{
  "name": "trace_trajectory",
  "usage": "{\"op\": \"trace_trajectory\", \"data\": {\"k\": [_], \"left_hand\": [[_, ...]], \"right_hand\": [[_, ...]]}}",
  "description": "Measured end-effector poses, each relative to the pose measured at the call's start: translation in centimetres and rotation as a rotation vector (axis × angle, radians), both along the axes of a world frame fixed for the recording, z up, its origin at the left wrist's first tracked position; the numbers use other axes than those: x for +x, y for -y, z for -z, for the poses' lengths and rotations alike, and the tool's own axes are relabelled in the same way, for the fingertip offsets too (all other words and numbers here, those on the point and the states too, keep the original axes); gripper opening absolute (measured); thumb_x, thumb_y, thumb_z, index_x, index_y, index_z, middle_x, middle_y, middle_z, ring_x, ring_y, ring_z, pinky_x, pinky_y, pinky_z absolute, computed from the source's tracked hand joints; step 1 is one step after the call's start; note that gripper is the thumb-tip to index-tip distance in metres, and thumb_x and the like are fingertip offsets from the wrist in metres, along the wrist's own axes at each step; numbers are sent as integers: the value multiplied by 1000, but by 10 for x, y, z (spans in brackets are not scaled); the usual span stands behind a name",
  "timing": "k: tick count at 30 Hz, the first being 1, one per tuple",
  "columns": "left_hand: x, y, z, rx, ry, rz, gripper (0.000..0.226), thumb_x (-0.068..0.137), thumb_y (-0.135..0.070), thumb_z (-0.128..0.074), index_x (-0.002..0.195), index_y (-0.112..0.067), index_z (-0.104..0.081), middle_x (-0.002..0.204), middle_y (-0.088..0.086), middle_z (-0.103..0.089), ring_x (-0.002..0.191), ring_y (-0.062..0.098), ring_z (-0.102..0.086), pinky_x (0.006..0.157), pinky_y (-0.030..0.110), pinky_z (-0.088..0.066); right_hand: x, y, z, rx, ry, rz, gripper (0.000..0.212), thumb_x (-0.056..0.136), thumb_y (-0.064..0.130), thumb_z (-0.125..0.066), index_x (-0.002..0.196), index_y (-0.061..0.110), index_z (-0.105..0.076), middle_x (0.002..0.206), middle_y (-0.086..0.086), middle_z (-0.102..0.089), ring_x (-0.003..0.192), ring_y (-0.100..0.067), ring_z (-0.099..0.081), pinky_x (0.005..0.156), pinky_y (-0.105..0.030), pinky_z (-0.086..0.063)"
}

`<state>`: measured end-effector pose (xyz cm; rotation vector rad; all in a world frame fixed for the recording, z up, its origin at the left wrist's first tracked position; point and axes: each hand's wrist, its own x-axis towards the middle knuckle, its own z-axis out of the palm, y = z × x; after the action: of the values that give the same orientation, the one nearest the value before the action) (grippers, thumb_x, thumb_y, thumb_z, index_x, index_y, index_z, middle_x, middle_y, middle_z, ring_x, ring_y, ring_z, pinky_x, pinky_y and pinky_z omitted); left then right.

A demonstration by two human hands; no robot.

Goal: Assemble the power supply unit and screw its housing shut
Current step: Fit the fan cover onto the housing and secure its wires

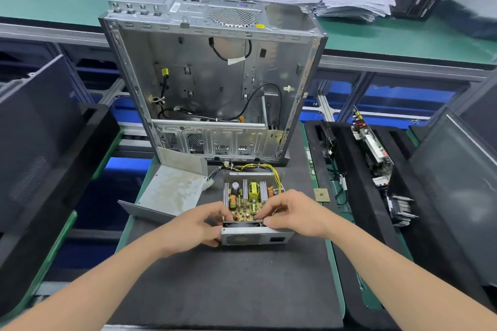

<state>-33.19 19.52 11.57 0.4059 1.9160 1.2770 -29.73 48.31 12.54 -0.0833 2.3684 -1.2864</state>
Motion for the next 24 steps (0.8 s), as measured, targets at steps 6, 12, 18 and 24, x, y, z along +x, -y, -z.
{"op": "trace_trajectory", "data": {"k": [6,12,18,24], "left_hand": [[-5,2,-1,-110,-226,65,11,102,-20,-63,97,-30,-66,109,-5,-72,87,20,-69,90,42,-60],[-16,-2,-12,-265,-479,213,17,105,-34,-53,90,-34,-61,78,-28,-61,74,-2,-54,68,19,-41],[-17,-3,-12,-221,-437,190,10,92,-41,-75,89,-34,-68,100,-12,-74,91,6,-68,85,23,-53],[-15,-8,-12,-263,-469,162,14,93,-35,-74,84,-31,-64,95,-7,-72,84,13,-62,82,30,-49]], "right_hand": [[1,5,0,18,-33,39,15,90,22,-78,93,35,-84,98,6,-79,94,-15,-73,92,-31,-57],[2,11,-4,16,-42,29,10,85,23,-79,91,30,-83,93,1,-79,92,-23,-74,89,-34,-59],[3,8,-7,-3,-8,-52,22,83,37,-86,104,35,-82,95,6,-78,80,-2,-67,82,-19,-53],[4,8,0,28,-36,-8,21,82,29,-89,102,30,-84,98,9,-79,87,-3,-70,83,-15,-52]]}}
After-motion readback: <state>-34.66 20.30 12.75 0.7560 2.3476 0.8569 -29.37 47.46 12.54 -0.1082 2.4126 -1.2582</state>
